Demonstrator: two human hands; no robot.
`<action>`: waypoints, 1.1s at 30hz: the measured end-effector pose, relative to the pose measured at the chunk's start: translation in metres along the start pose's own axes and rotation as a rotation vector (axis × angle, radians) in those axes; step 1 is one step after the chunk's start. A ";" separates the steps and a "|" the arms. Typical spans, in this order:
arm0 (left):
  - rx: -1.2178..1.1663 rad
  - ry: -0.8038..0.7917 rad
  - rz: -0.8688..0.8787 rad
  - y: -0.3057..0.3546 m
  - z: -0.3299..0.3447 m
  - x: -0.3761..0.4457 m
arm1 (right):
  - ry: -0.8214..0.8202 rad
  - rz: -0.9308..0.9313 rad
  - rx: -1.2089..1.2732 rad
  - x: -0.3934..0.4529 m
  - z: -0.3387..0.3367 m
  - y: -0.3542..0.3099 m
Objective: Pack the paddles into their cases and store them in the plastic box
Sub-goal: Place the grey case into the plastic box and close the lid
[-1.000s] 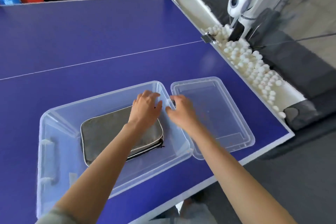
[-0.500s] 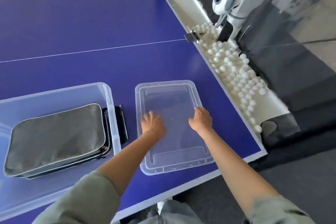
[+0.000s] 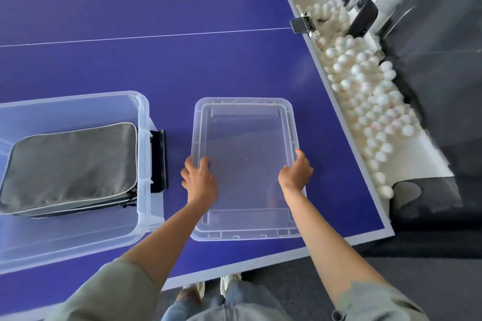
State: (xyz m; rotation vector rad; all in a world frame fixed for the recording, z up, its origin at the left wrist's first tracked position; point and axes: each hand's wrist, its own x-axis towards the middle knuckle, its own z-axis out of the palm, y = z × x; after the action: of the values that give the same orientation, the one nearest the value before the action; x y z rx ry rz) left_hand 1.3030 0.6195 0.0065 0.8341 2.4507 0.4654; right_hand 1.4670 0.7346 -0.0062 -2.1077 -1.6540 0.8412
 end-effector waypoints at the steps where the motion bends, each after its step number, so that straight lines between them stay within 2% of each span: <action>1: -0.022 0.012 -0.014 0.000 -0.001 0.000 | 0.021 0.034 0.039 0.002 0.000 -0.001; 5: -0.049 0.000 -0.050 0.005 -0.008 0.003 | -0.038 0.149 0.084 0.013 -0.006 -0.003; 8: -0.079 0.000 -0.064 0.011 -0.015 0.006 | -0.075 0.111 0.077 0.020 -0.015 -0.011; 11: -0.115 0.037 -0.063 0.017 -0.024 0.008 | -0.054 0.042 0.183 0.023 -0.029 -0.030; 14: -0.192 0.032 -0.060 0.031 -0.043 0.015 | 0.012 -0.079 0.306 0.024 -0.050 -0.059; 18: -0.326 0.066 -0.039 0.050 -0.076 0.024 | 0.066 -0.287 0.323 0.019 -0.085 -0.111; 28: -0.770 0.325 0.089 0.048 -0.202 0.029 | 0.137 -0.752 0.320 -0.050 -0.145 -0.270; 30: -0.875 0.304 0.082 0.039 -0.223 0.032 | 0.174 -0.838 0.290 -0.075 -0.144 -0.295; 33: -1.079 0.190 0.018 0.024 -0.245 0.039 | 0.239 -0.962 0.198 -0.111 -0.139 -0.327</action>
State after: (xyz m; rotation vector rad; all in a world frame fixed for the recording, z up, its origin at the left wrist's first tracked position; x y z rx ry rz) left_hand 1.1500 0.6251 0.2037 0.3319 1.8722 1.7026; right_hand 1.2889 0.7297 0.3203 -0.9991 -2.0124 0.3825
